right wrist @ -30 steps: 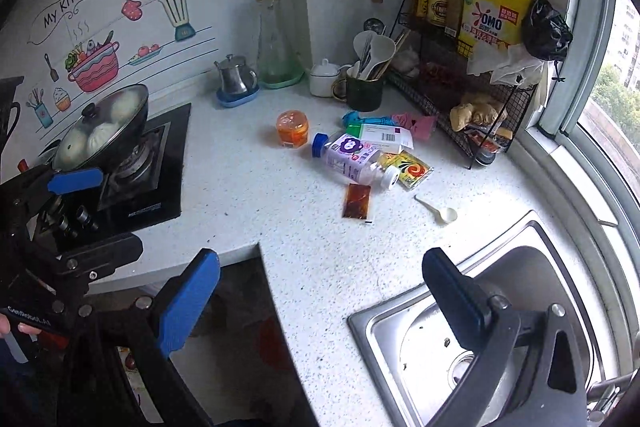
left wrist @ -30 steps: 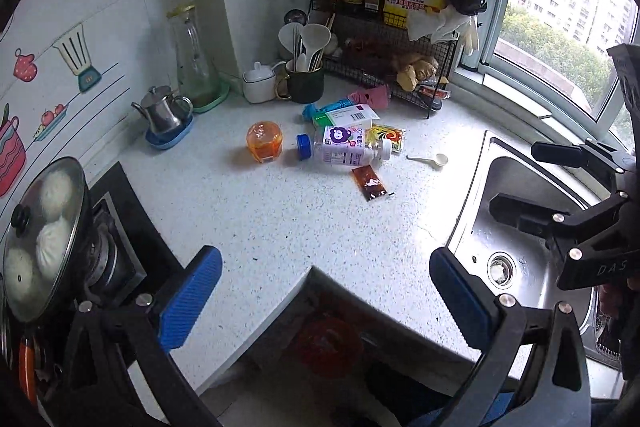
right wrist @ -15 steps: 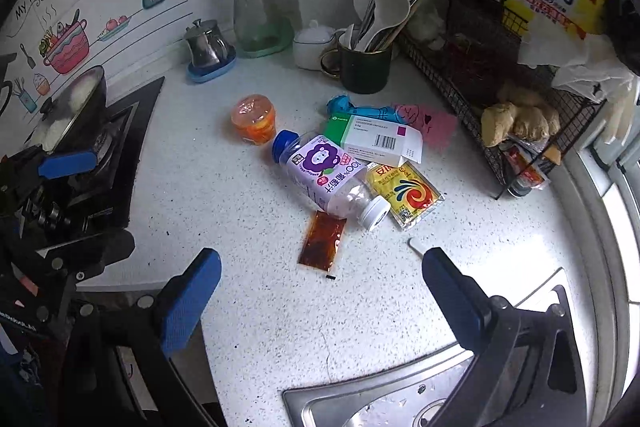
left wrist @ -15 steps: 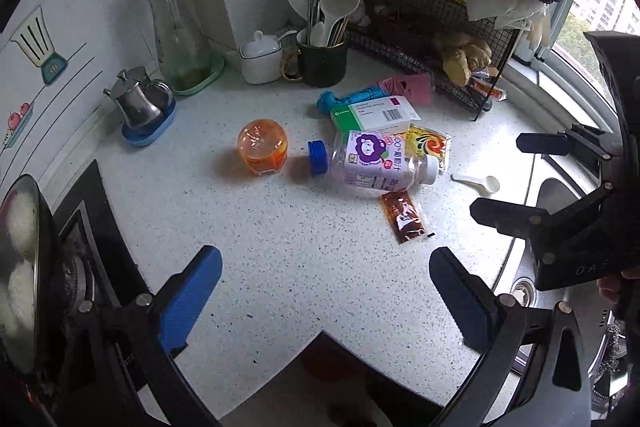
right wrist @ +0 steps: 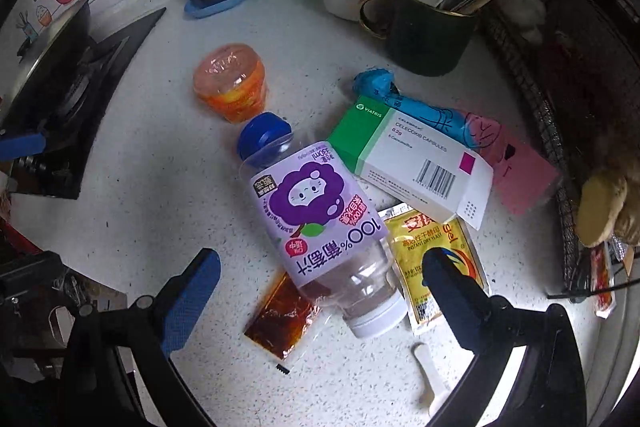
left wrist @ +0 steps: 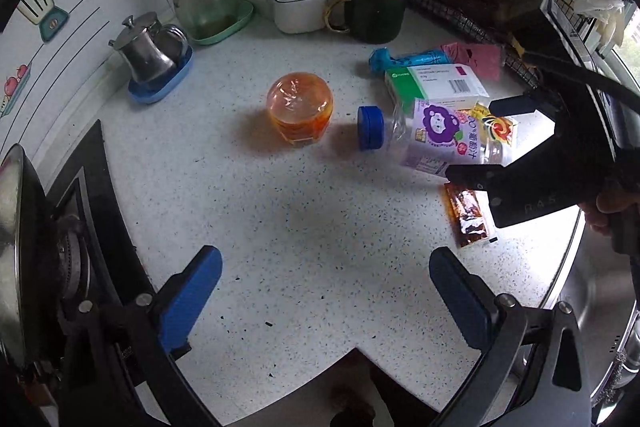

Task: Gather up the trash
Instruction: 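Grasp the purple-labelled juice bottle with the right tool, then grasp the blue bottle cap with the left tool while the right holds the bottle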

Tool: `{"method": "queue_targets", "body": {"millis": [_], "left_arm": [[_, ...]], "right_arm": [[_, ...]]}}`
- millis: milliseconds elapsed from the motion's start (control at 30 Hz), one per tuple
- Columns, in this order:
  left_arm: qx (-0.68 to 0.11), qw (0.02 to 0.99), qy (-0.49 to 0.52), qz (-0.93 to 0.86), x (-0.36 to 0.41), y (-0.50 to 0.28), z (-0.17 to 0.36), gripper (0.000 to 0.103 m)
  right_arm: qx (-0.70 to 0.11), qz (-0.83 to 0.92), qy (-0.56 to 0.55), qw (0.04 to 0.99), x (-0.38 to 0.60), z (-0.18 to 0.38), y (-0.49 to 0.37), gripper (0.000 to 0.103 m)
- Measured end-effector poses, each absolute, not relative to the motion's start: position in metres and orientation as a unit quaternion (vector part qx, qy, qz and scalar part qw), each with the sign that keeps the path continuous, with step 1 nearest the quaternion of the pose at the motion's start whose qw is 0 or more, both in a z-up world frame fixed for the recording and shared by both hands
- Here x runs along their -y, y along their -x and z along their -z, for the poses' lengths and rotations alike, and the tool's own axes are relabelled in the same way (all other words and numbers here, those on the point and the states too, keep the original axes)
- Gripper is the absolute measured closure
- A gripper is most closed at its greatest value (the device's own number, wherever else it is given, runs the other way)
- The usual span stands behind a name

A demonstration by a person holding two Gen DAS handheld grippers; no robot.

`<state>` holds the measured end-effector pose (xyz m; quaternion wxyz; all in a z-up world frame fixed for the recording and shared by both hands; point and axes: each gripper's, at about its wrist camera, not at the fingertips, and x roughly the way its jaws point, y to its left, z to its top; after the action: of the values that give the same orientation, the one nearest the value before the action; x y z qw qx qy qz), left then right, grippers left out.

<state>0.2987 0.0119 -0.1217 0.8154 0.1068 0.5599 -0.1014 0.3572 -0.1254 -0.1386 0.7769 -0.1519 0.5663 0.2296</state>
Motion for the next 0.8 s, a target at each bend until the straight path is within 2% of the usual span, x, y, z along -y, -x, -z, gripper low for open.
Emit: {"method": "queue_targets", "body": {"millis": [267,333,400,633,800], "left_arm": [[-0.582,0.804,-0.085,0.09,-0.024,-0.305,0.136,0.0],[-0.58,0.806,-0.085,0.089,-0.025,-0.306,0.135,0.0],[-0.577,0.807,-0.093,0.084,-0.024,-0.306,0.135,0.0],[-0.574,0.808,-0.09,0.099,-0.021,-0.305,0.13,0.0],[-0.567,0.81,-0.102,0.113,-0.01,-0.31,0.126,0.0]], "right_arm": [[-0.573,-0.242,0.161,0.766,0.121,0.166,-0.375,0.003],[-0.577,-0.253,0.152,0.761,0.121,0.169,-0.375,0.014],[-0.577,-0.261,0.139,0.761,0.123,0.17,-0.375,0.02],[-0.547,-0.259,0.151,0.781,0.128,0.16,-0.358,0.027],[-0.53,-0.244,0.109,0.805,0.151,0.133,-0.343,0.028]]}}
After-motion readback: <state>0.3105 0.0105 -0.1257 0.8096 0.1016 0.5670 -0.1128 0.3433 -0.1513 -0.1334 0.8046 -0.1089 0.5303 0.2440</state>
